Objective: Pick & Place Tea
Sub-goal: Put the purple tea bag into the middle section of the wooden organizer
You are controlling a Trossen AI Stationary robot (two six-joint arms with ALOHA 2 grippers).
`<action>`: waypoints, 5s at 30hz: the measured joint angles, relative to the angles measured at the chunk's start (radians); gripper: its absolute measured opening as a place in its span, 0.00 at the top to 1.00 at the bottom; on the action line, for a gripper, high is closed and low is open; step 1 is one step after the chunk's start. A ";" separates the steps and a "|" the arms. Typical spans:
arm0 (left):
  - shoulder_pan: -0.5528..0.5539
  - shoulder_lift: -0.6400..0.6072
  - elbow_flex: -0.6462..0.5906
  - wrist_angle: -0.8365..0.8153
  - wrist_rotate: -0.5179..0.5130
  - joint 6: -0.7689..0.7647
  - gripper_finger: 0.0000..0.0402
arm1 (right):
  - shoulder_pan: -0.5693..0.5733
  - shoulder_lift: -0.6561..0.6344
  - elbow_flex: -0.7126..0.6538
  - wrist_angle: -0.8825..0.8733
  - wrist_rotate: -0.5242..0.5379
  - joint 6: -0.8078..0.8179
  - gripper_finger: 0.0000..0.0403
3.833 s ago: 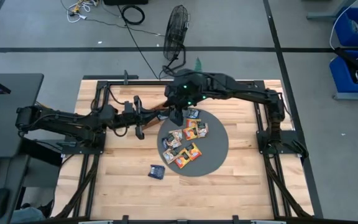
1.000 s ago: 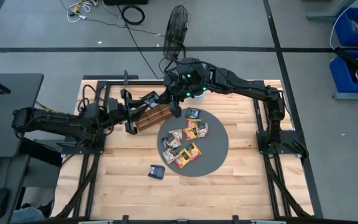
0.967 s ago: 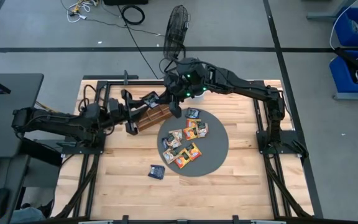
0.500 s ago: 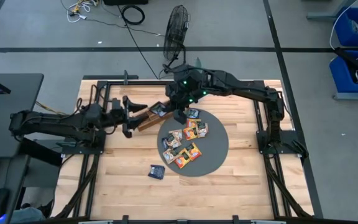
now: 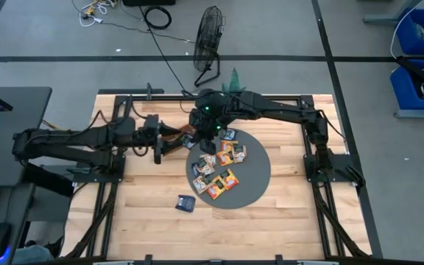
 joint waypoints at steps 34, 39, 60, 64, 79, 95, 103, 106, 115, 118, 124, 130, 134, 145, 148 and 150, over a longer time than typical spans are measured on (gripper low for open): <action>0.048 0.042 0.023 -0.131 0.027 0.055 0.99 | 0.016 -0.081 0.000 -0.126 -0.042 0.036 0.58; 0.123 0.081 0.023 -0.181 -0.008 0.093 0.99 | 0.056 -0.123 0.001 -0.126 0.050 0.036 0.47; 0.377 0.468 0.023 -0.250 0.075 0.234 0.99 | 0.079 -0.127 0.001 -0.065 0.140 0.107 0.50; 0.377 0.502 0.023 -0.247 0.062 0.240 0.99 | 0.083 -0.127 0.001 -0.065 0.140 0.107 0.50; 0.412 0.504 0.023 -0.240 -0.036 0.241 0.99 | 0.082 -0.127 0.000 -0.065 0.141 0.111 0.50; 0.414 0.504 0.023 -0.239 0.011 0.237 0.76 | 0.081 -0.115 0.000 -0.066 0.141 0.107 0.50; 0.414 0.504 0.023 -0.239 -0.001 0.229 0.51 | 0.081 -0.115 0.000 -0.065 0.141 0.106 0.50; 0.414 0.504 0.023 -0.239 -0.013 0.230 0.45 | 0.081 -0.115 0.000 -0.065 0.141 0.107 0.50; 0.414 0.504 0.023 -0.235 -0.012 0.225 0.36 | 0.081 -0.115 0.000 -0.065 0.141 0.106 0.50; 0.418 0.482 0.023 -0.249 -0.060 0.198 0.37 | 0.081 -0.115 0.000 -0.078 0.141 0.106 0.50; 0.432 0.353 0.127 -0.350 -0.067 0.211 0.42 | 0.081 -0.115 0.000 -0.156 0.140 0.081 0.50; 0.410 0.168 0.293 -0.543 -0.034 0.180 0.45 | 0.086 -0.114 -0.027 -0.193 0.179 0.063 0.50; 0.377 0.058 0.333 -0.697 -0.061 0.122 0.47 | 0.102 -0.115 -0.086 -0.208 0.227 0.035 0.50; 0.207 -0.141 0.290 -0.954 0.045 -0.149 0.50 | 0.125 -0.114 -0.341 0.008 0.183 0.090 0.51; 0.154 -0.137 0.290 -0.974 0.046 -0.164 0.50 | 0.130 -0.114 -0.375 0.059 0.181 0.100 0.51; 0.120 -0.124 0.290 -0.970 0.046 -0.162 0.50 | 0.131 -0.114 -0.387 0.057 0.181 0.100 0.51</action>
